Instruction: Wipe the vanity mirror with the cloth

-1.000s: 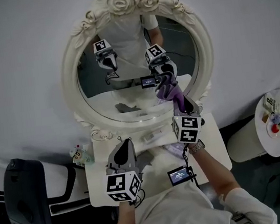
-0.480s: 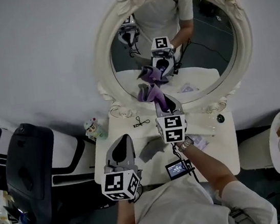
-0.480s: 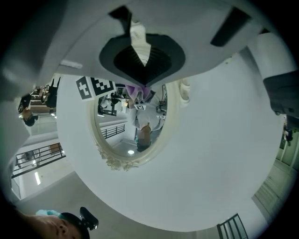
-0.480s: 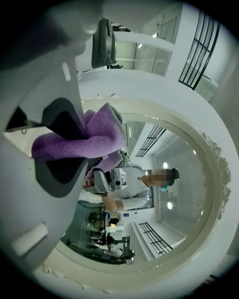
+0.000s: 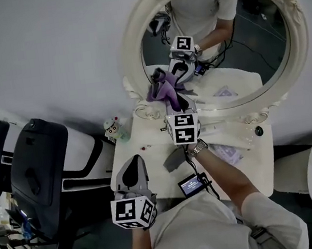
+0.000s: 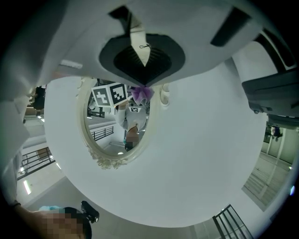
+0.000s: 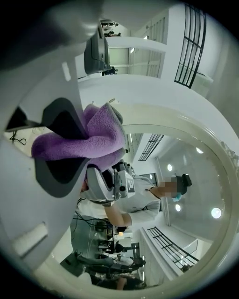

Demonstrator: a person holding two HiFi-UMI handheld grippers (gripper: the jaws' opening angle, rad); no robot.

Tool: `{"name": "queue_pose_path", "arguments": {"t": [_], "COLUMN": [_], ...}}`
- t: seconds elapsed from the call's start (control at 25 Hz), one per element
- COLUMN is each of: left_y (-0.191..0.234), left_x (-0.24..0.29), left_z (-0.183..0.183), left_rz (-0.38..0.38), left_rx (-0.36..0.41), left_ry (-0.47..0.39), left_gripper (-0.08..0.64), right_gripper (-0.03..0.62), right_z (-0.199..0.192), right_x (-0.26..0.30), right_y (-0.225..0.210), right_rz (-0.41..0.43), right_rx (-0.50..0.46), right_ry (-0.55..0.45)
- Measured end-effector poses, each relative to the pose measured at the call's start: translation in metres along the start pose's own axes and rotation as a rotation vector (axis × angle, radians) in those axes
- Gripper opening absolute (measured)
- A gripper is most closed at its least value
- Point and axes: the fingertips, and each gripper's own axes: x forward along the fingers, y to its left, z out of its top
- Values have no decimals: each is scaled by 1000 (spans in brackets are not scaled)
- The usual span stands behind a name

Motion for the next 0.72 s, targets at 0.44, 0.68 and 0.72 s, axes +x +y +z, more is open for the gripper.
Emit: {"name": "queue_pose_path", "arguments": {"t": [0.44, 0.68, 0.72], "left_y": [-9, -45, -52], "left_x": [12, 32, 35], "left_z": [-3, -6, -7], "left_rz": [-37, -146, -165], "left_rx": [-1, 11, 13], "left_ry": [11, 21, 24], "left_gripper": [3, 3, 3], "right_gripper": [114, 115, 115], "right_z": [-3, -7, -8], "right_x": [-14, -47, -53], "right_y": [-39, -96, -105], "right_rz": [-81, -179, -196], "right_rx": [0, -12, -13], "right_ry": [-5, -3, -5]}}
